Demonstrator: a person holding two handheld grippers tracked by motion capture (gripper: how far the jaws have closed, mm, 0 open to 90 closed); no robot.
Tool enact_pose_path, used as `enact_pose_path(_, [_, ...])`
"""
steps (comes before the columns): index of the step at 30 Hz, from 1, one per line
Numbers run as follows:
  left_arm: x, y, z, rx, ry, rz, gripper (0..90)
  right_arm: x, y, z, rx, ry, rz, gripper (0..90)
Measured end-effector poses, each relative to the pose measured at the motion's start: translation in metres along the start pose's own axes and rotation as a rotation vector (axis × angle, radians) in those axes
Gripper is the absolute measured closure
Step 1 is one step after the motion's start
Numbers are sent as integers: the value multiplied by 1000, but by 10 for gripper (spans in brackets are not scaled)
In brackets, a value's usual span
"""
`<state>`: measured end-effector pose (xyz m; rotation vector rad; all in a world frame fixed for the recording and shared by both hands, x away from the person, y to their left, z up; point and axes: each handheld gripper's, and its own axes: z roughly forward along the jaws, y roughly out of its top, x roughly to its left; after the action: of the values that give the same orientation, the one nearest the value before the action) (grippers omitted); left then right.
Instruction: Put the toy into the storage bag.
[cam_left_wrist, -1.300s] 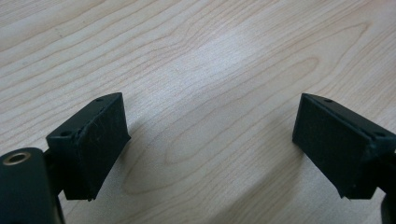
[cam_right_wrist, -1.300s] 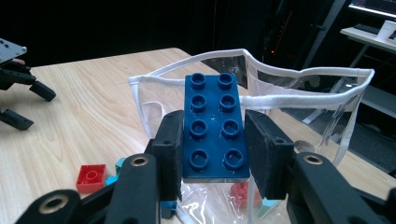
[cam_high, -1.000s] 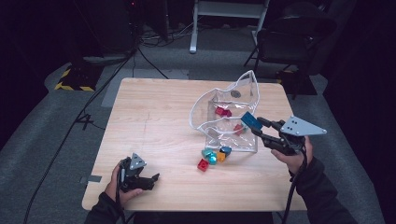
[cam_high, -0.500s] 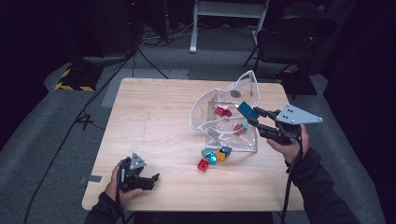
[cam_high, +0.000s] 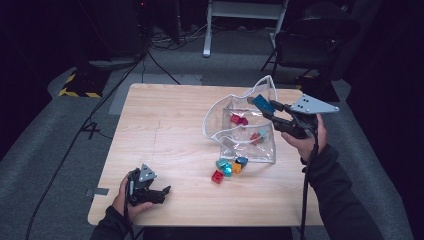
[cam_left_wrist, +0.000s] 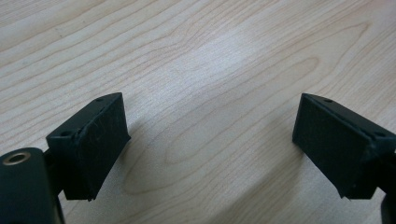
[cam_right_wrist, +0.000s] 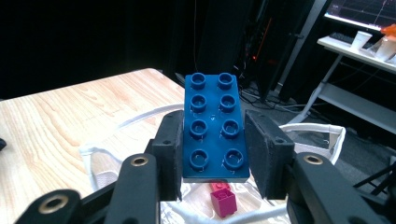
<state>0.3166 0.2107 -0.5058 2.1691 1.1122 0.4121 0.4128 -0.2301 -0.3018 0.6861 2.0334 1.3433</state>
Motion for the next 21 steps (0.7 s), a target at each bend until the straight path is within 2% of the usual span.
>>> enact_pose_path(6, [0,0,0,0,0,-1,106,-4,3,16,39,-25,-1,597])
enact_pose_path(21, [0,0,0,-1,1,0,106,-16,1,34,89,-62,31,597])
